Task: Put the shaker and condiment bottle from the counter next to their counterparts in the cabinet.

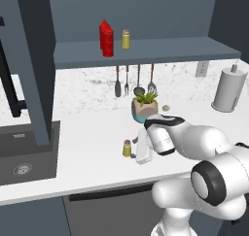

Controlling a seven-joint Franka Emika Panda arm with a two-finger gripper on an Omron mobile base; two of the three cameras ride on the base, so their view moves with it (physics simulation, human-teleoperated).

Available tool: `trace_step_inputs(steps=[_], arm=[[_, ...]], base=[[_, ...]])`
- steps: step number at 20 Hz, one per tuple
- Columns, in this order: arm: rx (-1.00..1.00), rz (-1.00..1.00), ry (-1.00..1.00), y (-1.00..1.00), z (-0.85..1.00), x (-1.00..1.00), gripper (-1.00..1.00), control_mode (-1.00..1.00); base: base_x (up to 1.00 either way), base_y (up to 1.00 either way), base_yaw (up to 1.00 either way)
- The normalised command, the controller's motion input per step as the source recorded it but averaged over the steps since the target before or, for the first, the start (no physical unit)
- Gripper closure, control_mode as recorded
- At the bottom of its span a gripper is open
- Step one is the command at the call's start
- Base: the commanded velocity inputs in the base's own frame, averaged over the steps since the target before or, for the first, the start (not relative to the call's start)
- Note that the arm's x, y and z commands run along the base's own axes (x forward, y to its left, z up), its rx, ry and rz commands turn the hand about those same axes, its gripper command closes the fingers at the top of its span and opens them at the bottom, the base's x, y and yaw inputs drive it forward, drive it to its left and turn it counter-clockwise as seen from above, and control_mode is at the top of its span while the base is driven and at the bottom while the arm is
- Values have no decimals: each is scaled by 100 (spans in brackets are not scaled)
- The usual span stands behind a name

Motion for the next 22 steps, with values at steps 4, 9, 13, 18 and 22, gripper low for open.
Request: trace_step_inputs(steps=[4,9,13,18,22], arm=[[0,-2,0,4,0,7,-100,-100],[4,-2,0,4,0,9,-100,-100],[5,-1,0,2,0,7,-100,-100],[1,-2,0,0,-7,9,-100,-100],[0,-2,0,4,-11,9,-100,-100]], base=[[0,0,0],[0,0,0],[0,0,0],[0,0,0],[0,0,0]])
